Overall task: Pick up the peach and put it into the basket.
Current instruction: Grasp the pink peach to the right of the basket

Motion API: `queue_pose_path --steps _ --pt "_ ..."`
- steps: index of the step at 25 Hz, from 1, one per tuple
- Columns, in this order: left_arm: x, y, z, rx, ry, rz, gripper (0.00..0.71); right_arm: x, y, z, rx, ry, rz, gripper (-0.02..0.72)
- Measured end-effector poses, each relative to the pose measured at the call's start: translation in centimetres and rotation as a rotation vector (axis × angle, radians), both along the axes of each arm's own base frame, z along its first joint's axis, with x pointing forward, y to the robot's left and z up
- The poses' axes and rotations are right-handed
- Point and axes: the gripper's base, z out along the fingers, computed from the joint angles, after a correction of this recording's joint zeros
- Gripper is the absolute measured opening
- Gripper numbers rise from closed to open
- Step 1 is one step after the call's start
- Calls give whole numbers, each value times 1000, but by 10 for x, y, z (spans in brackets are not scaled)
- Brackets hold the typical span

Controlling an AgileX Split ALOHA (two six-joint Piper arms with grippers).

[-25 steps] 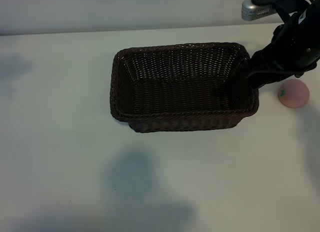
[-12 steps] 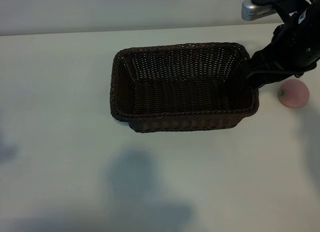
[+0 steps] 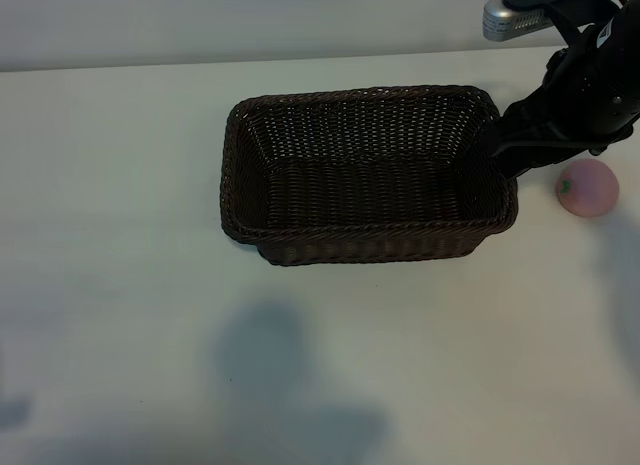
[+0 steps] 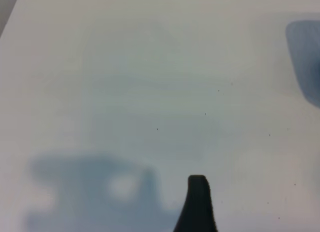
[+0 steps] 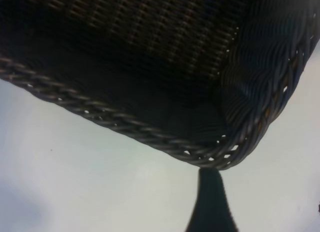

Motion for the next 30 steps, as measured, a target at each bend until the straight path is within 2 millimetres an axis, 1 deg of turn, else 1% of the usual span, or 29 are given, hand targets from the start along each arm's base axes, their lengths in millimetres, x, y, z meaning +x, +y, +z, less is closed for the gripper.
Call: queue_pose_path --steps 8,12,18,21,25,30 --pt "-13 0 -23 -10 -38 6 596 0 0 0 0 0 0 503" --pt "-13 0 -36 -6 -25 4 596 0 0 0 0 -1 0 503" --pt "-5 0 -54 -4 32 4 596 2 0 0 -5 -23 -1 503" --pt "-4 0 -55 -3 27 3 596 5 -3 0 -41 -49 -5 503" --pt "-3 0 -56 -3 26 3 595 14 -9 -7 -108 -84 -59 508" --pt "-3 0 -56 4 21 0 595 26 -17 -15 -185 -134 -130 546"
